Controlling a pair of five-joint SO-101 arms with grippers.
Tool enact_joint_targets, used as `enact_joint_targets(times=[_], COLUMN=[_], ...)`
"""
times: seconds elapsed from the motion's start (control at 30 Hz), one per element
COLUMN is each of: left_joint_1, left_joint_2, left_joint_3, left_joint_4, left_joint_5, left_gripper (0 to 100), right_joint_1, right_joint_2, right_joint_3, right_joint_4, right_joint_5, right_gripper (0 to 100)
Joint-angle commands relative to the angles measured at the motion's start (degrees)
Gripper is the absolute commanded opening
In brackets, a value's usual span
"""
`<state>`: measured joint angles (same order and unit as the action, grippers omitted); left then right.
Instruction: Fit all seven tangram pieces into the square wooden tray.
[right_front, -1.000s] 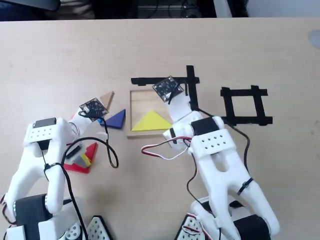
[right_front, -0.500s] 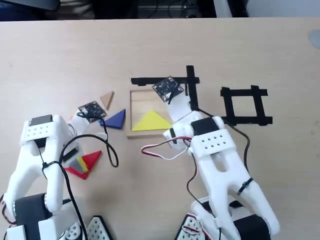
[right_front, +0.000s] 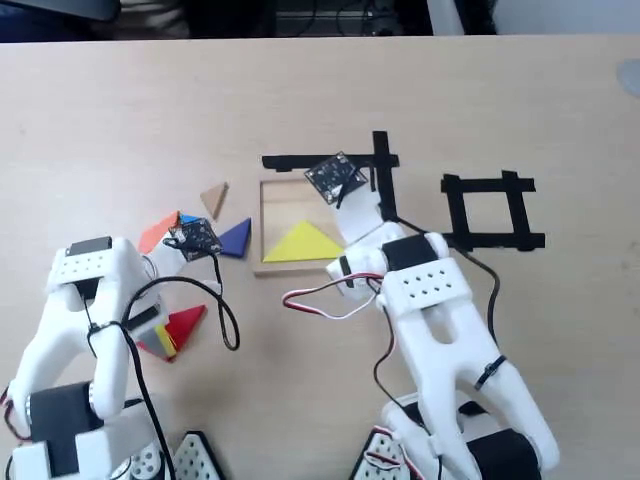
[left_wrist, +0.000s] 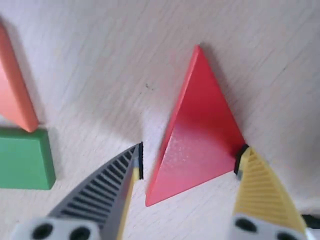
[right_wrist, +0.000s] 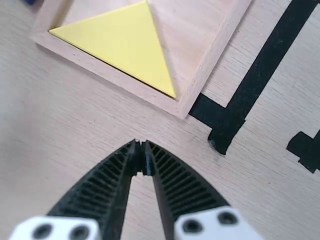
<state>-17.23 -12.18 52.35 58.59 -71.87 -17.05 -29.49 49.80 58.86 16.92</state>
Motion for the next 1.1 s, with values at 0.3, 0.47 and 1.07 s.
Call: enact_joint_targets(times=[0.3, 0.47, 1.07], left_joint_1=[0.92, 3.12, 4.44], left_joint_2=[17.49, 28.13, 37.80], left_joint_3=[-18.15, -29.14, -43.47], left_joint_4=[10.29, 18.02, 27.08], left_joint_5=[-0.09, -0.18, -0.18], left_gripper=[30, 23, 3], right_joint_1=[-0.97, -0.97, -0.88], right_joint_2=[-1.54, -1.54, -1.54], right_joint_3=[-0.13, -0.13, -0.13], right_joint_4=[-0.53, -0.53, -0.62], right_joint_5=[0.44, 0.44, 0.44], right_gripper=[1.1, 1.1, 1.1])
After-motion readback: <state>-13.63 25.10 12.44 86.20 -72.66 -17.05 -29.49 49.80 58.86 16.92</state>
